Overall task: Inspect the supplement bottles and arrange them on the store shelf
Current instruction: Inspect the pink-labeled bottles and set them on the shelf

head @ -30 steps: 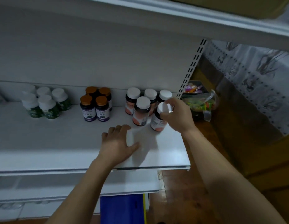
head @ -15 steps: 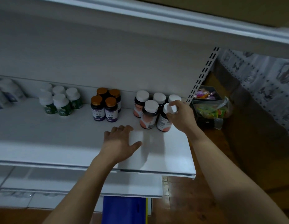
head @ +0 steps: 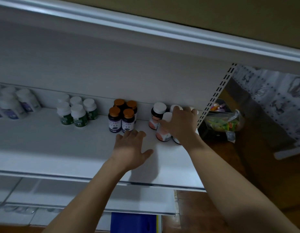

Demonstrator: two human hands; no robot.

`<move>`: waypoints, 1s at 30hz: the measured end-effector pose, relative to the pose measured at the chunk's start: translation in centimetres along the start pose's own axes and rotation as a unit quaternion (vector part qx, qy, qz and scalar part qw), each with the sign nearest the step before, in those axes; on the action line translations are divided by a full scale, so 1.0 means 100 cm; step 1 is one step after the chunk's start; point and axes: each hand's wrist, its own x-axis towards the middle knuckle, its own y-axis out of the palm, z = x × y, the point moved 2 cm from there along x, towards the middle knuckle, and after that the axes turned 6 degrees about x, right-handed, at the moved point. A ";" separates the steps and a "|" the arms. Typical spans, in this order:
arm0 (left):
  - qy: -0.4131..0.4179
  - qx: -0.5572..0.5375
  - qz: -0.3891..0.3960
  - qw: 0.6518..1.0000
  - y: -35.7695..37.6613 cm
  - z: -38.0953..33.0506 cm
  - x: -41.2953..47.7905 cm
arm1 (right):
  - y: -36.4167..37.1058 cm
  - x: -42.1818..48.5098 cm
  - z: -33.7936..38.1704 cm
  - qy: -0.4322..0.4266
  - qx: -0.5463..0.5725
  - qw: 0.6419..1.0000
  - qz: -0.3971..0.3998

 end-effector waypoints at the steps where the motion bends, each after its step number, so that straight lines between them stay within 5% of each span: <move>1: 0.007 0.000 0.000 1.000 0.000 0.002 -0.002 | 0.004 0.001 0.002 0.006 -0.004 1.000 0.006; 7: 0.034 -0.012 0.004 0.999 -0.001 0.020 -0.018 | -0.003 -0.017 0.012 0.049 0.082 0.994 -0.045; 12: 0.048 -0.011 0.012 0.999 -0.005 0.025 -0.026 | -0.018 -0.051 0.007 0.092 0.259 0.959 -0.061; 21: 0.123 -0.183 0.061 0.974 -0.028 0.003 -0.042 | -0.033 -0.115 0.000 0.218 0.643 0.734 -0.022; 30: 0.250 -0.321 0.089 0.909 -0.056 -0.015 -0.072 | -0.061 -0.158 0.007 0.179 0.731 0.658 0.010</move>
